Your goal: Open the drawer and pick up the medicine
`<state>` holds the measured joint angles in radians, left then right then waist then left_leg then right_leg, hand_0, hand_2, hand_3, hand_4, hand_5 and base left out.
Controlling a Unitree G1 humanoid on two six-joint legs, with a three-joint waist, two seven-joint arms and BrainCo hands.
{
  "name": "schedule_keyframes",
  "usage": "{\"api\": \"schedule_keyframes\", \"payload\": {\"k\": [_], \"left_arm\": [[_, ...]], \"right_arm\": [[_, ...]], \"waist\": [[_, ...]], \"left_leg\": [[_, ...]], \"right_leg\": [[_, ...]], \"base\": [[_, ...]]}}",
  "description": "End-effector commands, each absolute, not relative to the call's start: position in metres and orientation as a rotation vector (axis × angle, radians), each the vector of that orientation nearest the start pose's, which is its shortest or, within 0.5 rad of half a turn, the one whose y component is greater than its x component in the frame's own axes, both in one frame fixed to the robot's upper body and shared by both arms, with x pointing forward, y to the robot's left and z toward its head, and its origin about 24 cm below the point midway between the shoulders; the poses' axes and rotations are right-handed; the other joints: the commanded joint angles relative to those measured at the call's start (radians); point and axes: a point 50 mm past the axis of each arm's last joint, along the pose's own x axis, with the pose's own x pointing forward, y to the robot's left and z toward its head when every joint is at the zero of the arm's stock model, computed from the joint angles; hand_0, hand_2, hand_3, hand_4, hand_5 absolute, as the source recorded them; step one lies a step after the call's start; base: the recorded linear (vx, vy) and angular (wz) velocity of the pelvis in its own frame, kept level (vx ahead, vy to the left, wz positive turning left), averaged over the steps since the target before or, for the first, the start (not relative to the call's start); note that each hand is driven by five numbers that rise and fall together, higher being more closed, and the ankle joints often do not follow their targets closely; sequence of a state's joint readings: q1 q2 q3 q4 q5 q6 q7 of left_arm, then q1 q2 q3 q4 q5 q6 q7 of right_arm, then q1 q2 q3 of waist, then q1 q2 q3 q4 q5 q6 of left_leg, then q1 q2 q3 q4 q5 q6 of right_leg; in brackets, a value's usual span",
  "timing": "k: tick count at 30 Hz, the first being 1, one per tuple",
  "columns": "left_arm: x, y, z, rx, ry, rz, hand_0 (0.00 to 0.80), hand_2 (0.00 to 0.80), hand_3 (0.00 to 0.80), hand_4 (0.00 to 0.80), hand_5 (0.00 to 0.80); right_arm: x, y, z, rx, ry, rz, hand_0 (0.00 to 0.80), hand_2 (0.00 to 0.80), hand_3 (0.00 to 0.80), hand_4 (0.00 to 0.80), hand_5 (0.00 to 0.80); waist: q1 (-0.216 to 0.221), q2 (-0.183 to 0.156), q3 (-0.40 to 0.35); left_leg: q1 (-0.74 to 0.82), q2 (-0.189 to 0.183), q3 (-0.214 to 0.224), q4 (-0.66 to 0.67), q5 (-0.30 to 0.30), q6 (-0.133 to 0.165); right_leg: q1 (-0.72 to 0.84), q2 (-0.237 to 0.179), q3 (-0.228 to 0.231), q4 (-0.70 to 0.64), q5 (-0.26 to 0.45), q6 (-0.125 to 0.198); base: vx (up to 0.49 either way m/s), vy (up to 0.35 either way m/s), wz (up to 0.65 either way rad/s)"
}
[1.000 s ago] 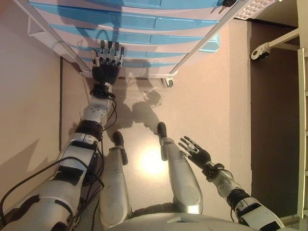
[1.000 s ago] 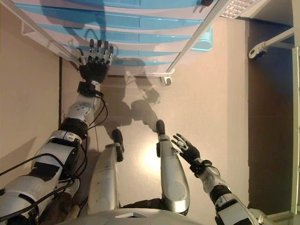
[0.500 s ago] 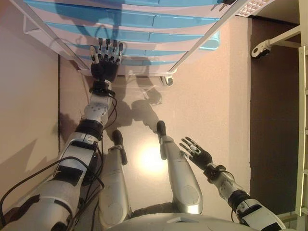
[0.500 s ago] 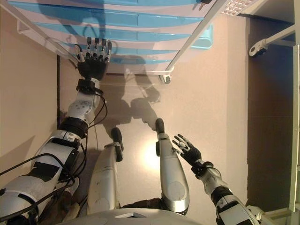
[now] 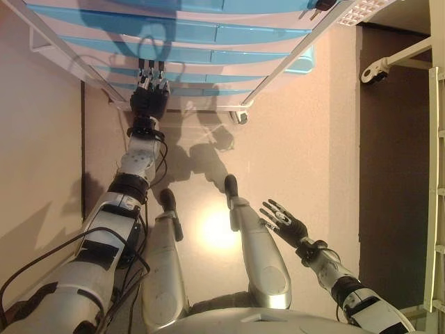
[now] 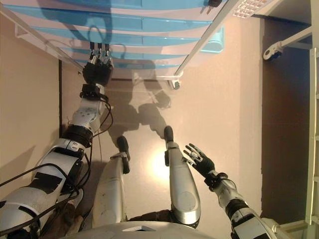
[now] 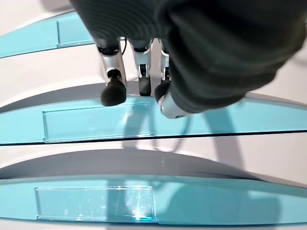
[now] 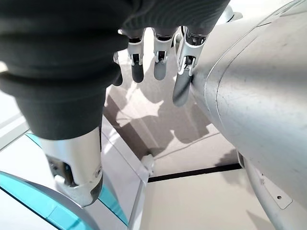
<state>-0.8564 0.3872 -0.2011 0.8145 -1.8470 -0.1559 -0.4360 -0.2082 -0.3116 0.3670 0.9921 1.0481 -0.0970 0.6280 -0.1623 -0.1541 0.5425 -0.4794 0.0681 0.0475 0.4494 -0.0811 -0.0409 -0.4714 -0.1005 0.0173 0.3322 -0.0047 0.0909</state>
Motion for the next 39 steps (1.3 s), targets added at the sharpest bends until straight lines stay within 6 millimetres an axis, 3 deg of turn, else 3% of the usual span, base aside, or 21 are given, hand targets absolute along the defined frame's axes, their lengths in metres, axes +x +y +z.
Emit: {"api": "schedule_keyframes", "payload": {"k": [1, 9, 13, 27, 32, 39], "left_arm": [[0.374, 0.158, 0.294, -1.134, -0.787, -0.878, 0.800, 0.800, 0.800, 0.800, 0.800], [0.375, 0.166, 0.272, -1.134, -0.767, -0.873, 0.800, 0.800, 0.800, 0.800, 0.800], [0.376, 0.171, 0.246, -1.153, -0.715, -0.851, 0.800, 0.800, 0.800, 0.800, 0.800], [0.352, 0.182, 0.124, -1.257, -0.493, -0.743, 0.800, 0.800, 0.800, 0.800, 0.800], [0.329, 0.179, 0.076, -1.304, -0.404, -0.710, 0.800, 0.800, 0.800, 0.800, 0.800], [0.292, 0.175, 0.024, -1.374, -0.312, -0.658, 0.800, 0.800, 0.800, 0.800, 0.800]], "right_arm": [[0.179, -0.193, -0.112, 0.659, 0.674, 0.330, 0.000, 0.000, 0.000, 0.000, 0.000], [0.178, -0.194, -0.112, 0.665, 0.673, 0.311, 0.000, 0.000, 0.000, 0.000, 0.000], [0.178, -0.196, -0.112, 0.657, 0.670, 0.306, 0.000, 0.000, 0.000, 0.000, 0.000], [0.181, -0.192, -0.111, 0.646, 0.658, 0.285, 0.000, 0.000, 0.000, 0.000, 0.000], [0.182, -0.192, -0.110, 0.648, 0.655, 0.272, 0.000, 0.000, 0.000, 0.000, 0.000], [0.184, -0.194, -0.108, 0.637, 0.641, 0.259, 0.000, 0.000, 0.000, 0.000, 0.000]], "waist": [[0.028, 0.029, -0.023], [0.043, 0.036, -0.023], [0.053, 0.044, -0.023], [0.100, 0.061, -0.023], [0.121, 0.065, -0.023], [0.153, 0.073, -0.023]], "left_leg": [[-0.028, -0.036, 0.034, 0.023, -0.038, 0.014], [0.005, -0.039, 0.025, -0.004, -0.027, 0.007], [0.021, -0.040, 0.016, -0.020, -0.017, 0.004], [0.077, -0.048, -0.025, -0.086, 0.019, -0.002], [0.091, -0.047, -0.046, -0.096, 0.028, -0.005], [0.102, -0.048, -0.077, -0.120, 0.043, -0.004]], "right_leg": [[0.017, 0.034, -0.033, -0.081, 0.069, -0.023], [0.048, 0.034, -0.047, -0.090, 0.060, -0.025], [0.062, 0.035, -0.057, -0.091, 0.054, -0.026], [0.115, 0.045, -0.103, -0.101, 0.036, -0.028], [0.135, 0.049, -0.125, -0.108, 0.034, -0.031], [0.148, 0.053, -0.155, -0.111, 0.028, -0.034]], "base": [[0.000, 0.000, 0.00], [0.000, 0.000, 0.00], [0.000, 0.000, 0.00], [-0.008, -0.026, 0.07], [-0.009, -0.046, 0.09], [-0.011, -0.036, 0.12]]}}
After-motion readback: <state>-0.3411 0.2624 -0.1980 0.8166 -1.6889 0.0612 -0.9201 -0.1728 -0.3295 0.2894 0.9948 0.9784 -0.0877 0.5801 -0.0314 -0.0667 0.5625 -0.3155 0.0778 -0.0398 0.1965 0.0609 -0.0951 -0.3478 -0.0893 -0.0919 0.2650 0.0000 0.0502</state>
